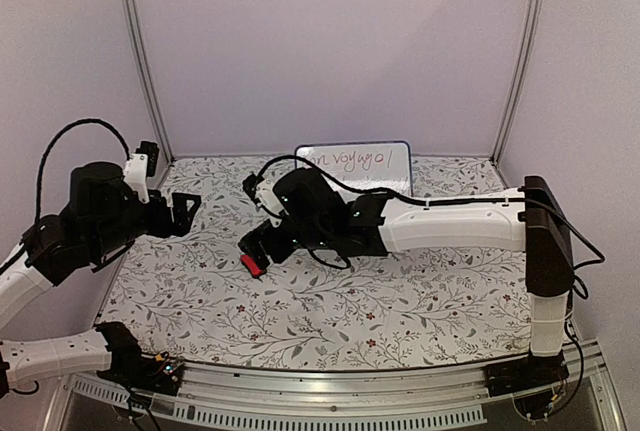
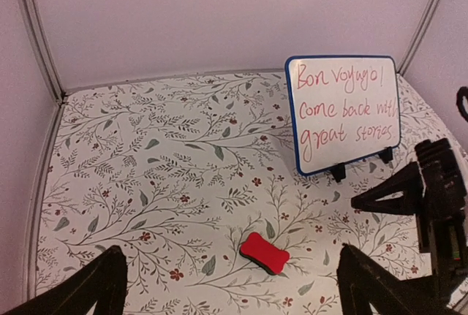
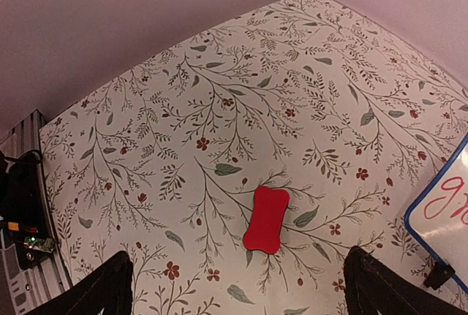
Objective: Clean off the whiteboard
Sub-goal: Pick up the whiteboard eraser from the center of the board.
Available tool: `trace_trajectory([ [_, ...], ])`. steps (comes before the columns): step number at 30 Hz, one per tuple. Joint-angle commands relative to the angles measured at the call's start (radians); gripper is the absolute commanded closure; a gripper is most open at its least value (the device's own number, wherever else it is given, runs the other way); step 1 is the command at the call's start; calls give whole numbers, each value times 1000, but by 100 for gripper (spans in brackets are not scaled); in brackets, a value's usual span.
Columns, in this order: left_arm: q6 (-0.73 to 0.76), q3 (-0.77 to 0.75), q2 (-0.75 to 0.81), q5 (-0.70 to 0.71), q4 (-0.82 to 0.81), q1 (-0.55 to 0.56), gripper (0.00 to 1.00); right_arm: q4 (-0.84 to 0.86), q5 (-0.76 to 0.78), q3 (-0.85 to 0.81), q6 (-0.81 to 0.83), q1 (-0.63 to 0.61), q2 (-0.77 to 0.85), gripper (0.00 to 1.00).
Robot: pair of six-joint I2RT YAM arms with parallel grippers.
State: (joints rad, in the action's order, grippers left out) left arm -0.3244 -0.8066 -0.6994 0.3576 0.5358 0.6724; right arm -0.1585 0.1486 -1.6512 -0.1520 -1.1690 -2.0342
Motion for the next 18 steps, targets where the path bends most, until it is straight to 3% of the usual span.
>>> trace_trajectory([
  [1, 2, 11, 5, 14, -22, -17, 0, -87, -163, -131, -59, 22, -132, 3],
  [9, 4, 12, 3, 5, -25, -27, 0, -156, -208, -303, -106, 40, -334, 7],
  [18, 7, 12, 2, -9, -27, -38, 0, -166, -166, -332, -118, 55, -415, 9],
])
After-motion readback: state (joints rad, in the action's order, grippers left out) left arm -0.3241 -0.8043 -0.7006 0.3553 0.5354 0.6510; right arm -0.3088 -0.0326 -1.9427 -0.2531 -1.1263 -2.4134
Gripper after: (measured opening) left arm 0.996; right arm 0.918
